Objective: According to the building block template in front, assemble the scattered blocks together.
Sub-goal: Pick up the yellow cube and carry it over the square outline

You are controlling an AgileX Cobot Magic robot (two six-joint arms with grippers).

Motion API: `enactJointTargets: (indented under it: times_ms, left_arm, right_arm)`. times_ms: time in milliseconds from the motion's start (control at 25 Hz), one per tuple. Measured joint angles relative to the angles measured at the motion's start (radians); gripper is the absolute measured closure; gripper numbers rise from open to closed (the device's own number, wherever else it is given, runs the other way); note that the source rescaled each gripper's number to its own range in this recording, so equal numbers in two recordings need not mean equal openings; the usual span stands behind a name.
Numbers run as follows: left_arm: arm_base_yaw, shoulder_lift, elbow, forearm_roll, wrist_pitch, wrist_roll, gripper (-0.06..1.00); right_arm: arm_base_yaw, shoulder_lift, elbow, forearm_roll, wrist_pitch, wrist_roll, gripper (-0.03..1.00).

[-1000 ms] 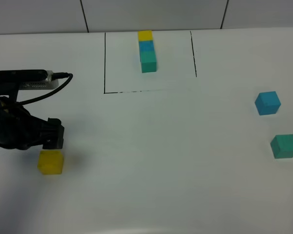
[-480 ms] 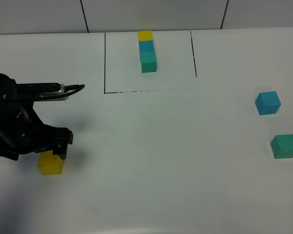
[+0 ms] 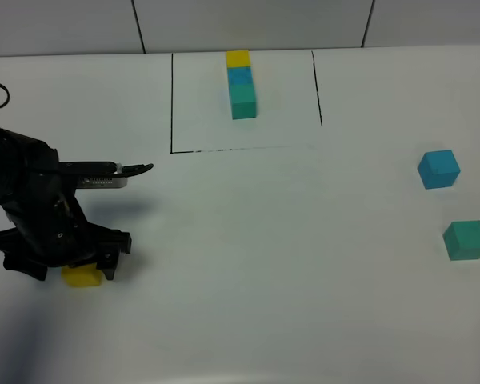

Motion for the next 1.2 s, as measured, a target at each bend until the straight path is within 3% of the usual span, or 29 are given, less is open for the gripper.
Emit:
enactJointTargets:
  times_ms: [120, 200, 240, 360, 640, 1000, 1200]
  left_arm:
    - [0.000, 0.010, 0.000, 0.000, -0.004, 0.000, 0.55]
    - [0.000, 0.010, -0.001, 0.000, -0.008, 0.000, 0.87]
    - [0.000, 0.010, -0.001, 0.000, -0.008, 0.000, 0.94]
    - [0.000, 0.010, -0.008, 0.000, -0.006, 0.028, 0.94]
    - [-0.009, 0.011, -0.142, 0.000, 0.055, 0.204, 0.94]
    - [-0.140, 0.164, -0.525, 0.006, 0.328, 0.547, 0.94]
    - [-0.228, 0.296, -0.744, 0.006, 0.393, 0.726, 0.94]
  right_arm:
    - [0.000, 0.000, 0.000, 0.000, 0.000, 0.000, 0.08]
    - [0.000, 0.000, 0.000, 0.000, 0.000, 0.000, 0.08]
    - [0.000, 0.000, 0.000, 0.000, 0.000, 0.000, 0.08]
    - [0.000, 0.000, 0.000, 0.000, 0.000, 0.000, 0.10]
    - [0.000, 0.000, 0.000, 0.000, 0.000, 0.000, 0.14]
    - [0.000, 0.000, 0.000, 0.000, 0.000, 0.000, 0.17]
    - [0.000, 0.000, 0.000, 0.000, 0.000, 0.000, 0.17]
